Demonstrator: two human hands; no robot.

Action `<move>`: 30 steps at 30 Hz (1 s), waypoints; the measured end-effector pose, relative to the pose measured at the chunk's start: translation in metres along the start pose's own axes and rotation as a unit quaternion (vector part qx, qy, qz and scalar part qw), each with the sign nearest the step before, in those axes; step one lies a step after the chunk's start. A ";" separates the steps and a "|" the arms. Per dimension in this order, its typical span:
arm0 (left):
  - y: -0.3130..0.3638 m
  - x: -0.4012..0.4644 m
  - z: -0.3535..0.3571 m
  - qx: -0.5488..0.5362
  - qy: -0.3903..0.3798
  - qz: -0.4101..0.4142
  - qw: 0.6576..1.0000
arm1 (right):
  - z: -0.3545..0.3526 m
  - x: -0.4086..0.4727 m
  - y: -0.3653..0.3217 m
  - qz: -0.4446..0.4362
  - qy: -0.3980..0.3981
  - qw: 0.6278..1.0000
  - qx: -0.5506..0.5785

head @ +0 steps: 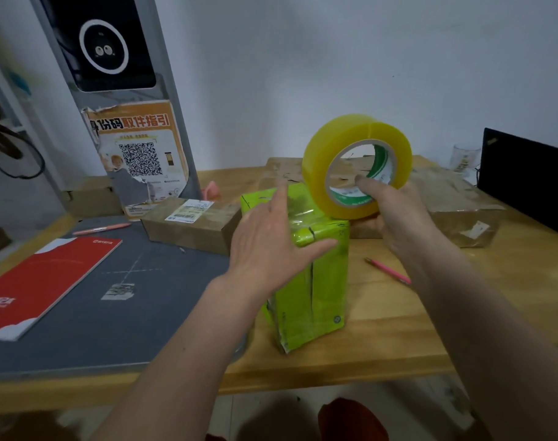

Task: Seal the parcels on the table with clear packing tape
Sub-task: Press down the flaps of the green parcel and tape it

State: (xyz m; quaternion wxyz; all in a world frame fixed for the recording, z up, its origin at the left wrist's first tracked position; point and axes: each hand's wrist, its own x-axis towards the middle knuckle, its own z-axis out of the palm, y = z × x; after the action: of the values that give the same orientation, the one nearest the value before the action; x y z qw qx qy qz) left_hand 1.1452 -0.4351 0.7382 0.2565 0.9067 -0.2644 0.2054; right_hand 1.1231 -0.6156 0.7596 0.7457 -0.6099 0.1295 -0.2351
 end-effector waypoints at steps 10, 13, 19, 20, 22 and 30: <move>0.006 0.003 -0.004 0.090 -0.054 -0.015 0.994 | -0.036 0.026 -0.007 0.023 0.026 0.999 -0.021; 0.006 0.001 -0.006 0.095 -0.060 -0.001 0.994 | -0.045 0.023 0.021 0.096 0.014 0.995 0.029; 0.003 -0.006 -0.006 0.050 -0.087 -0.052 0.994 | -0.045 0.007 0.057 0.188 -0.016 0.971 0.149; 0.005 -0.008 -0.007 0.017 -0.090 -0.088 0.992 | -0.041 0.002 0.057 0.195 -0.018 0.968 0.158; 0.007 -0.012 -0.007 -0.025 -0.084 -0.139 0.986 | -0.035 -0.006 0.059 0.220 -0.034 0.960 0.168; 0.012 -0.051 0.027 -0.217 0.152 -0.165 0.950 | -0.012 -0.004 0.029 0.133 -0.097 0.981 0.101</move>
State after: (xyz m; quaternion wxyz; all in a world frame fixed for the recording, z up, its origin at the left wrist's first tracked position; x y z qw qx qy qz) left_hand 1.1048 -0.4401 0.6953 0.5146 0.8181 -0.1074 0.2332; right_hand 1.1194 -0.6192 0.7284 0.8370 -0.5289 0.1117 -0.0853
